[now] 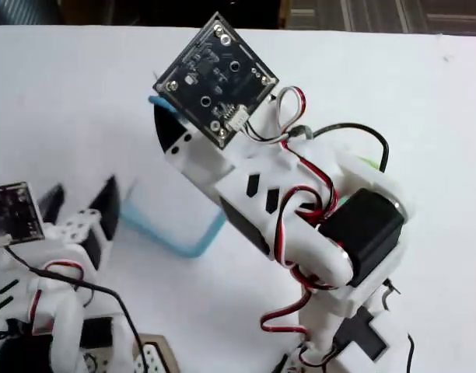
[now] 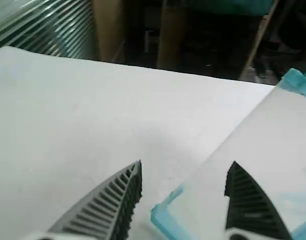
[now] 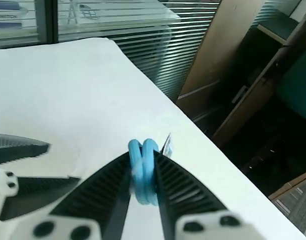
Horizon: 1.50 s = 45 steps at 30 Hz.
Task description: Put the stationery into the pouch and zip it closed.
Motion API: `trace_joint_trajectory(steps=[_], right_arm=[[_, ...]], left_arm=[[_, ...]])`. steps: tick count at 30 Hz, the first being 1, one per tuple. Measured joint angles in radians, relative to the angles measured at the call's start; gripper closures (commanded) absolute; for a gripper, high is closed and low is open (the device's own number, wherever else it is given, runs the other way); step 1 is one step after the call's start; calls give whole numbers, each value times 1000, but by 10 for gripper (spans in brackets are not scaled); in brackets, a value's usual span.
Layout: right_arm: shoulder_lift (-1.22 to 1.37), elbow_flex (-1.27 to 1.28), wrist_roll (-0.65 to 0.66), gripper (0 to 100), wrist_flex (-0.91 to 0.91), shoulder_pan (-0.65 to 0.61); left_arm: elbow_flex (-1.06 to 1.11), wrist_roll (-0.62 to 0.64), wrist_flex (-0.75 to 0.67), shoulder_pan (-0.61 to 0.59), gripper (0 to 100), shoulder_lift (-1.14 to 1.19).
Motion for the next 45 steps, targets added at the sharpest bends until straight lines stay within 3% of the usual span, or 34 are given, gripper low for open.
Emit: trace_joint_trajectory(steps=[2,7,16,24,28,38,45], right_arm=[[-11,0,12,981,0,-21],[-20,0,15,981,-130,43],[-18,0,20,981,-569,141],[-5,0,20,981,-723,143],[-3,26,20,981,-663,115],[0,213,20,981,-255,-81],[-77,213,-109,981,-135,-80]], left_arm=[[23,-18,-52,60,714,0],[51,-15,-146,43,714,0],[51,6,-117,-12,714,2],[18,6,-44,-64,714,2],[-14,6,0,-64,714,2],[-98,6,84,-95,714,2],[-324,6,255,-114,714,0]])
